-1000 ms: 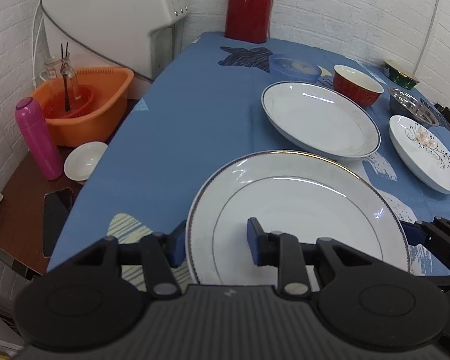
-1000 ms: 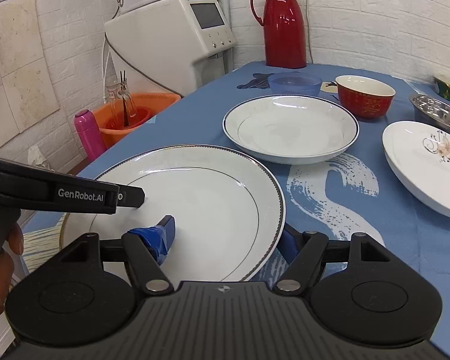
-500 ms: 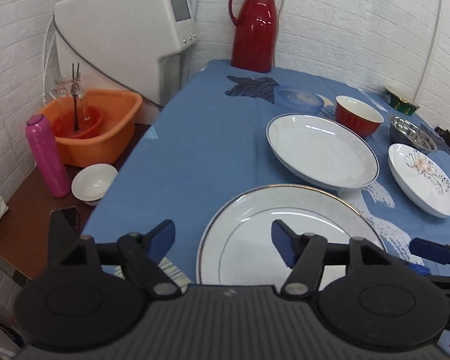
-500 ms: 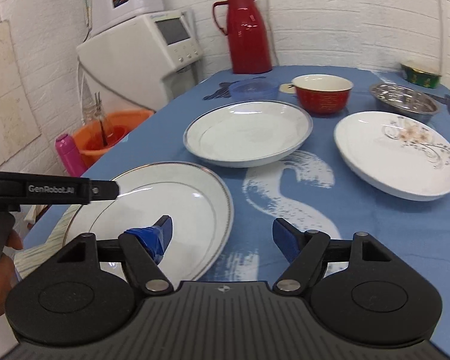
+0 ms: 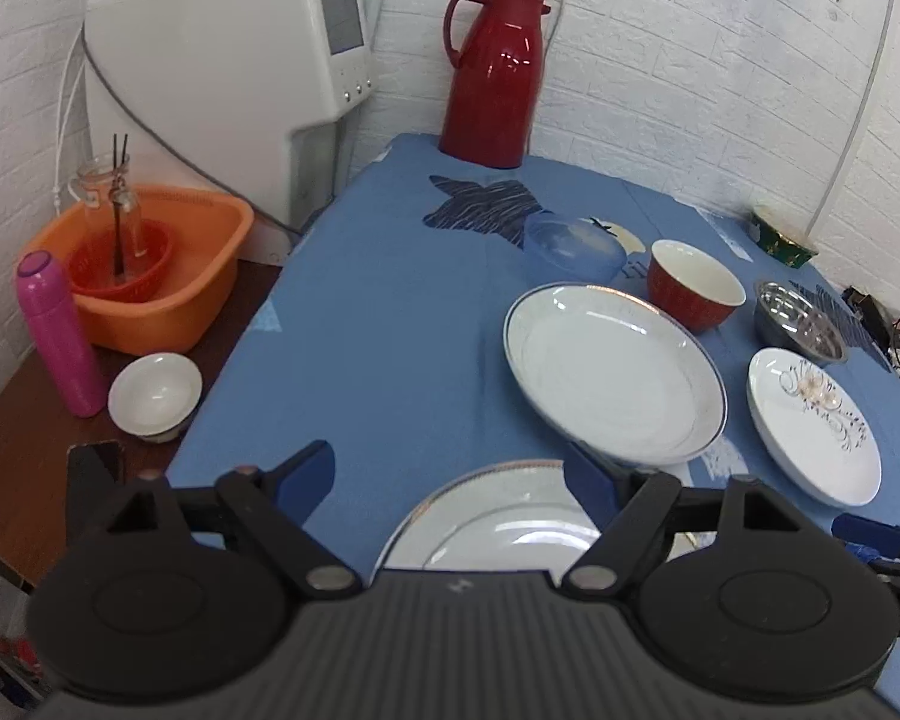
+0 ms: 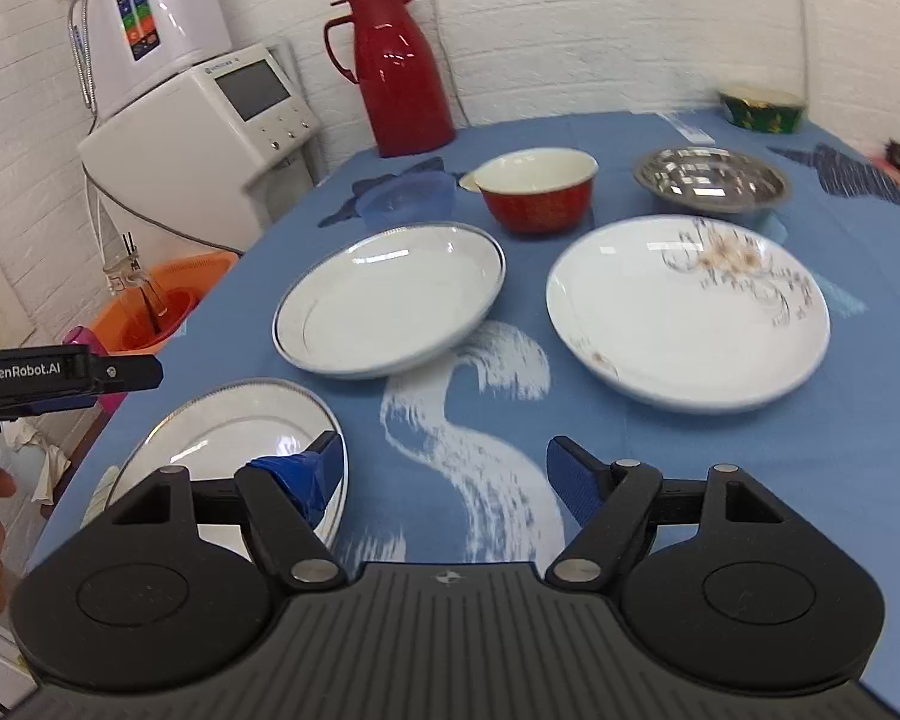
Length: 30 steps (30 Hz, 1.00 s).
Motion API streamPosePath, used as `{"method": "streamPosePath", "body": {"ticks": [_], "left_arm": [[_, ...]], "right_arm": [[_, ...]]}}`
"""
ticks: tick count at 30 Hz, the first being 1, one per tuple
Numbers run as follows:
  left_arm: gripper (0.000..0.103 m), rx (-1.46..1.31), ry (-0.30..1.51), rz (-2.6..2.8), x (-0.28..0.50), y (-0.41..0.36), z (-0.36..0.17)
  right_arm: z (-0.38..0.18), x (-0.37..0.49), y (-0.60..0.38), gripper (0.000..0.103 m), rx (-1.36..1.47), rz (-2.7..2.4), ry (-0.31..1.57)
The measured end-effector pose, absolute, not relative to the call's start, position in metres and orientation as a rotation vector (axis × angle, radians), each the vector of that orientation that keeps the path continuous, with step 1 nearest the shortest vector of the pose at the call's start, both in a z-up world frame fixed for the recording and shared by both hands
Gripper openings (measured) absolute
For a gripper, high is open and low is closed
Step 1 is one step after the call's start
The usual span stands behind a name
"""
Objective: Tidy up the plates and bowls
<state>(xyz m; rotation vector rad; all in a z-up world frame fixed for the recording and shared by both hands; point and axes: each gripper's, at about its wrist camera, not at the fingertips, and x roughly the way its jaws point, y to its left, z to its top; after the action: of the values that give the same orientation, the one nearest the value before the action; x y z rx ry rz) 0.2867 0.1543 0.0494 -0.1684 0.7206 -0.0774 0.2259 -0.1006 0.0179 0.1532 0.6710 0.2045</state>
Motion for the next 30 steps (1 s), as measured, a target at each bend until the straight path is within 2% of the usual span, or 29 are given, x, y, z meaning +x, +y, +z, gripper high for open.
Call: {"method": "streamPosePath", "body": {"ticks": [6,13,30], "left_arm": [[0.079,-0.212,0.814,-0.123,0.362,0.163,0.053],[0.079,-0.239,0.931,-0.173,0.424,0.151,0.037],[0.079,-0.175,0.965,-0.185,0.447,0.132,0.012]], "right_arm": [[0.037,0.303,-0.098,0.061,0.119,0.249,0.642],[0.019,0.378,-0.089,0.061,0.116,0.230,0.737],[-0.012,0.392,-0.071,0.063,0.115,0.270,0.823]]}}
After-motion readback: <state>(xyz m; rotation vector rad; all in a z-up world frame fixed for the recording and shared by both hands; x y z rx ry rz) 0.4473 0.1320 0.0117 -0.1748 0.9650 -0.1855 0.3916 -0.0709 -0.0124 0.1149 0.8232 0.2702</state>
